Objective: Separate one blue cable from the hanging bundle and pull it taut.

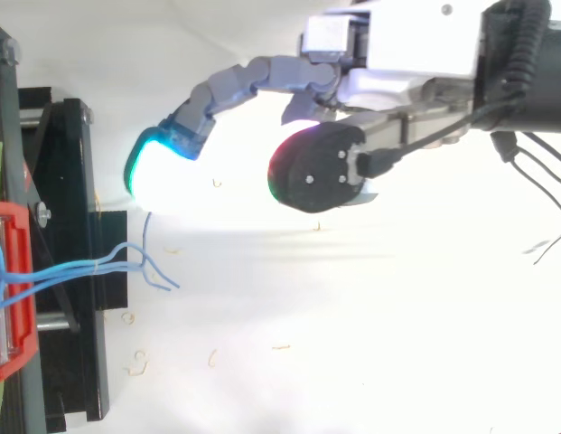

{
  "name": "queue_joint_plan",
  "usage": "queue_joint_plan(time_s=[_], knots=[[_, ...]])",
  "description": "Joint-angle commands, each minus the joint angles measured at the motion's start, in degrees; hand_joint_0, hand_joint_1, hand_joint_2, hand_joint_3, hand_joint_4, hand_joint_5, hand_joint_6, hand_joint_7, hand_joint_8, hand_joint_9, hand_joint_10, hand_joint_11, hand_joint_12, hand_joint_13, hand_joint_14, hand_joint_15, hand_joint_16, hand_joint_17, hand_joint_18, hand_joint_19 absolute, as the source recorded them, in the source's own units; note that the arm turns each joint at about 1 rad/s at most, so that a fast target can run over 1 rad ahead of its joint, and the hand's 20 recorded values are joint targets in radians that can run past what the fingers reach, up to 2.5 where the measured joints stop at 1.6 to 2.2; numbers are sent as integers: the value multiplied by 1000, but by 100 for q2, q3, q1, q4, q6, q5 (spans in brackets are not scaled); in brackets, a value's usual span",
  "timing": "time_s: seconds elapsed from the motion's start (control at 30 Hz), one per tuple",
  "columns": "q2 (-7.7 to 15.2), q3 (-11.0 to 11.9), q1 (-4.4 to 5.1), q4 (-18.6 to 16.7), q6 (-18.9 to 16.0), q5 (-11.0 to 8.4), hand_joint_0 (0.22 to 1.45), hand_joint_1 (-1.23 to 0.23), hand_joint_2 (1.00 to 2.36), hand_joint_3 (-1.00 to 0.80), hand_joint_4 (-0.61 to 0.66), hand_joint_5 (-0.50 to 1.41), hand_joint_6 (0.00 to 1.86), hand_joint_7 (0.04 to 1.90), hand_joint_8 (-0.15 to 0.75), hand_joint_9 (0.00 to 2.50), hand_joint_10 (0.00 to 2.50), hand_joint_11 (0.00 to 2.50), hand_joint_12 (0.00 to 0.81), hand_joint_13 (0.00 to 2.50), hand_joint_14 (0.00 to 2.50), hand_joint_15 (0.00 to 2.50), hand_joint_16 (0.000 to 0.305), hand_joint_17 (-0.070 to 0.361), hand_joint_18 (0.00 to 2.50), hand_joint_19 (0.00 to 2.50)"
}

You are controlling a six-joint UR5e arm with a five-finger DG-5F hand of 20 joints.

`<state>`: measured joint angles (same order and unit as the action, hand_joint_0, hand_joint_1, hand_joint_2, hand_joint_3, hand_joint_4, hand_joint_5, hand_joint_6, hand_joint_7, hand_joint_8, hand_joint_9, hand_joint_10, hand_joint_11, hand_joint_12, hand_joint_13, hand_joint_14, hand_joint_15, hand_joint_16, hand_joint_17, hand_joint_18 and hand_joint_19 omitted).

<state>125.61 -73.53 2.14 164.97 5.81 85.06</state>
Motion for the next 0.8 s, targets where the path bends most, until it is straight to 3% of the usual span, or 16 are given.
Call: queue_joint_plan(time_s=[0.0,0.07,0.13,0.17,0.2,0.3,0.43,0.63,0.7,0.77], knots=[[87,32,6,-158,-10,-16,269,-322,1000,-500,137,-275,502,660,451,1072,775,1742,517,1182,834,1220,101,228,1399,809],[113,32,-12,-158,-10,-16,271,-320,1000,-500,138,-275,502,660,447,1057,865,1712,510,1169,893,1197,101,228,1398,813],[245,49,-47,-202,-28,19,269,-326,1000,-500,142,-274,502,660,452,1031,1102,1610,505,1123,1163,1104,101,228,1405,841],[245,49,-47,-202,-28,19,269,-325,1000,-500,143,-274,502,659,444,1026,1127,1609,505,1120,1177,1101,101,227,1408,848],[315,49,-56,-342,-19,2,270,-324,1000,-500,145,-274,502,659,445,1020,1184,1568,507,1112,1224,1090,101,227,1407,840],[315,49,-3,-465,-1,-24,270,-328,1000,-500,147,-273,502,661,444,1015,1223,1567,505,1095,1282,1082,101,227,1403,861],[315,128,32,-527,78,-244,272,-330,1000,-500,148,-272,502,662,445,1007,1256,1559,504,1084,1338,1059,101,227,1396,872],[315,322,76,-492,333,-358,271,-331,1000,-500,151,-271,502,663,445,981,1347,1529,505,1064,1432,1014,100,226,1387,885],[474,445,146,-518,491,-587,271,-333,1000,-500,151,-270,502,665,446,980,1351,1529,497,1060,1439,1011,100,225,1385,885],[702,603,208,-518,517,-648,272,-332,1000,-500,154,-268,502,664,445,977,1362,1514,497,1058,1445,1006,100,225,1382,886]])
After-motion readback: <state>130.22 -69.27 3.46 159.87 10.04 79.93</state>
